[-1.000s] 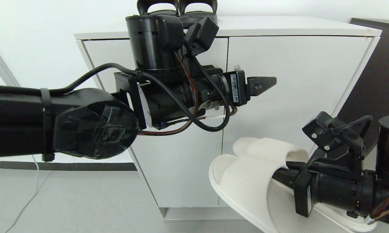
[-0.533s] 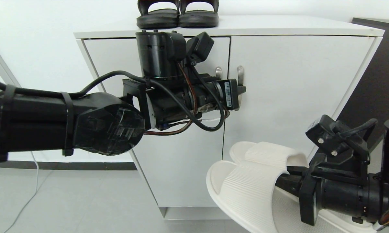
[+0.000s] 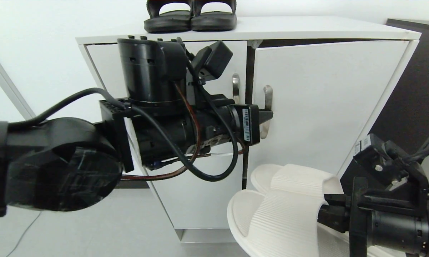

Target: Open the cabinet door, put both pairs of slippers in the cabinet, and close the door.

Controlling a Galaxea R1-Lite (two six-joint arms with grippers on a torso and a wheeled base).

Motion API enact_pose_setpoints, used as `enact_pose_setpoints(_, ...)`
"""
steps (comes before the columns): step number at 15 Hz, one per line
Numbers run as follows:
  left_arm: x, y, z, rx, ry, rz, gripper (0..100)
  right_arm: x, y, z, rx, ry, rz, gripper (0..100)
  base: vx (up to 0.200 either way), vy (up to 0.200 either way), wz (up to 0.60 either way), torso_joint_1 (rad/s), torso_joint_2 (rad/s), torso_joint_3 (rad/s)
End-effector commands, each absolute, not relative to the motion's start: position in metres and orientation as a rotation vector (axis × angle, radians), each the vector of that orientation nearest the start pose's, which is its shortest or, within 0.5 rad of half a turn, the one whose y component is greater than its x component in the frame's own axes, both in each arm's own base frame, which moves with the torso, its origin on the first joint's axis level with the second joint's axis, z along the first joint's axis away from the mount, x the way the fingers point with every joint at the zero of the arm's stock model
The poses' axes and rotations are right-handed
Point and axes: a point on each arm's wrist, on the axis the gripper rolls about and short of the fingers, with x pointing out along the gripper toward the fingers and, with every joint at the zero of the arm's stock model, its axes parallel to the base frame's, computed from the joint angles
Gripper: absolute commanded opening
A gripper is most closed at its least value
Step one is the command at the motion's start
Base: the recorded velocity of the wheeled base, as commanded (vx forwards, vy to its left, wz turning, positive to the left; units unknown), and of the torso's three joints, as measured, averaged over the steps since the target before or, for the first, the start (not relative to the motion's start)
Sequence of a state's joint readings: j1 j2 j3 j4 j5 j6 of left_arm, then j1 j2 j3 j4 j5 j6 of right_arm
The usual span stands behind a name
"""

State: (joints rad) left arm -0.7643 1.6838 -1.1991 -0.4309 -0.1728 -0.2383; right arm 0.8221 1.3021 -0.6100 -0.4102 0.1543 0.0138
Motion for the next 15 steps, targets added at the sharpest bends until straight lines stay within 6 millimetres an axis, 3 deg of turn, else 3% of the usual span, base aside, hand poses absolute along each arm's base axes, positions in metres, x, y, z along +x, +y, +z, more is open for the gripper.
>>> enact_pose_setpoints(1, 0.216, -0.213, 0.291, -0.216, 0.125, -0.933, 0, 0.131, 0.147, 0.208, -0.09, 0.276, 0.976, 0, 0.0, 0.0, 0.0, 0.0, 0.0, 0.0)
enact_pose_setpoints(5, 0.207, -0.205, 0.296, -0.22, 0.112, -0.936, 0, 0.131, 0.147, 0.206, -0.099, 0.278, 0.978, 0, 0.0, 0.0, 0.0, 0.0, 0.0, 0.0)
enact_pose_setpoints(15, 0.227, -0.217, 0.292, -0.22, 0.122, -0.953, 0, 0.131, 0.147, 0.205, -0.1, 0.279, 0.98, 0, 0.0, 0.0, 0.0, 0.0, 0.0, 0.0)
